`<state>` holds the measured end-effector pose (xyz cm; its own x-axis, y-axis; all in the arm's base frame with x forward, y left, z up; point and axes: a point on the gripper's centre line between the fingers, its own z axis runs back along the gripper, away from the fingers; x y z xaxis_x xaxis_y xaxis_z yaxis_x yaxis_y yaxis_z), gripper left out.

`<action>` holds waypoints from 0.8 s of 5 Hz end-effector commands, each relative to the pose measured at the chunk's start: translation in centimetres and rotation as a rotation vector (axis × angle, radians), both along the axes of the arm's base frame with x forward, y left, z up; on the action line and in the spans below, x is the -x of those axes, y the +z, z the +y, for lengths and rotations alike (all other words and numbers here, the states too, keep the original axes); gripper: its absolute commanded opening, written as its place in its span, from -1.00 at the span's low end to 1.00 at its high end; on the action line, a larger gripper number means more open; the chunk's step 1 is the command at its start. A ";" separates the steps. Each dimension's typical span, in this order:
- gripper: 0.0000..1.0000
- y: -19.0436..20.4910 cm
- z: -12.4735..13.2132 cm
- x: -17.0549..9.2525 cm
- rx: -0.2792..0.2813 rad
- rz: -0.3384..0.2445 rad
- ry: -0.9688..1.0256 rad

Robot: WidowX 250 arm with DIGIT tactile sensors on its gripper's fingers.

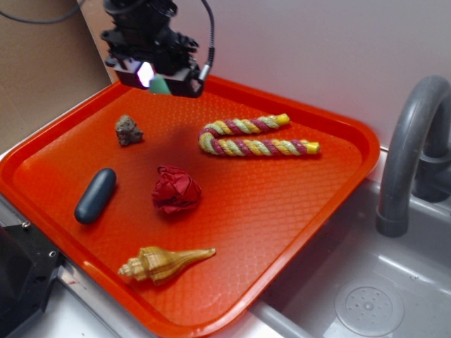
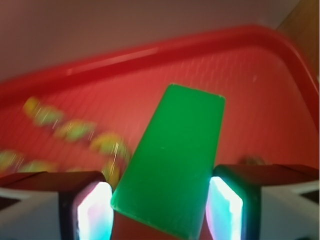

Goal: Grab the green block.

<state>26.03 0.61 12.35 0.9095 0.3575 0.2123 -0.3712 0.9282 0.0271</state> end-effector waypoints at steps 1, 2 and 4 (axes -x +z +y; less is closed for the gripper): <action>-1.00 9.8 -0.5 1.8 0.000 0.042 -0.192; -1.00 13.4 -1.2 1.8 -0.010 0.001 -0.232; -1.00 14.9 -1.4 2.2 -0.053 -0.017 -0.309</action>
